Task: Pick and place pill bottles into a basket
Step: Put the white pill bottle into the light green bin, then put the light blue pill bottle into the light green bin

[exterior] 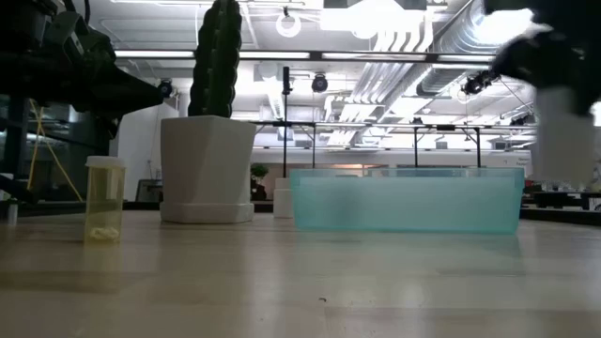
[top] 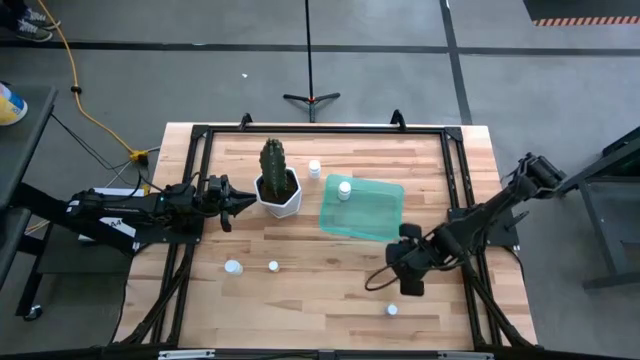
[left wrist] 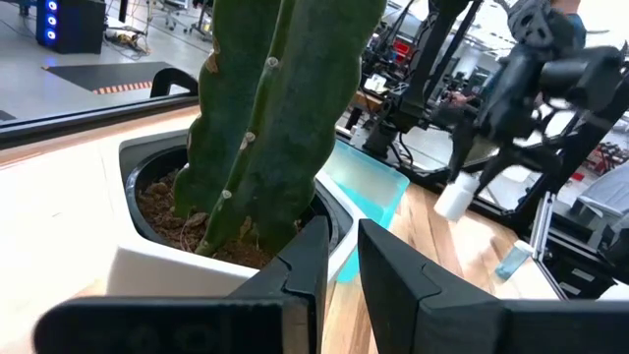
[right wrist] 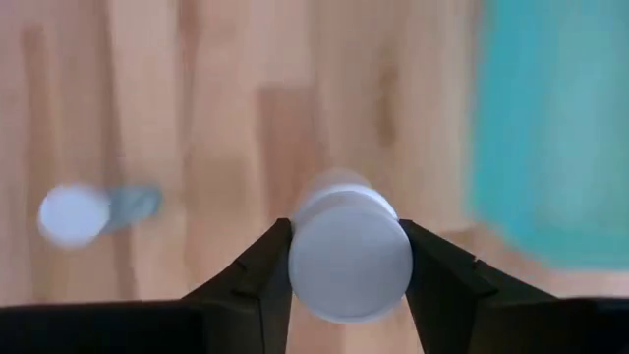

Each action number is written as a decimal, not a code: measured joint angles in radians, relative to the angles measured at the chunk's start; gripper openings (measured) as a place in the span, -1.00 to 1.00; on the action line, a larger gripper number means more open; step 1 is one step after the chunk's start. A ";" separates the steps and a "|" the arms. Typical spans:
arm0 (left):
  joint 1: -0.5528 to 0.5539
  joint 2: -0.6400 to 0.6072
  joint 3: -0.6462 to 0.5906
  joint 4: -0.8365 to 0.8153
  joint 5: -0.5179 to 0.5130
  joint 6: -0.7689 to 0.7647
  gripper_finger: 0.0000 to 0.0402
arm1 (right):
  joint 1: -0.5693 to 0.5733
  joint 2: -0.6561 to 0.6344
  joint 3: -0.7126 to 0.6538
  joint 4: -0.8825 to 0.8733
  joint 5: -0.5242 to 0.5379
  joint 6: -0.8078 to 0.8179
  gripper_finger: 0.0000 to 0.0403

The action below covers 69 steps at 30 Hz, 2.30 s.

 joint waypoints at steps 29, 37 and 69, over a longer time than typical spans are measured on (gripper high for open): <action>0.000 0.000 0.000 0.000 0.000 0.000 -0.52 | -0.820 -0.001 0.029 0.044 -0.144 -0.657 -0.24; 0.000 0.000 0.000 0.000 0.000 0.000 -0.52 | -0.821 -0.001 -0.070 0.080 -0.153 -0.657 -0.25; 0.000 0.000 0.000 0.000 0.000 0.000 -0.52 | -0.823 -0.001 -0.109 0.124 -0.104 -0.659 0.33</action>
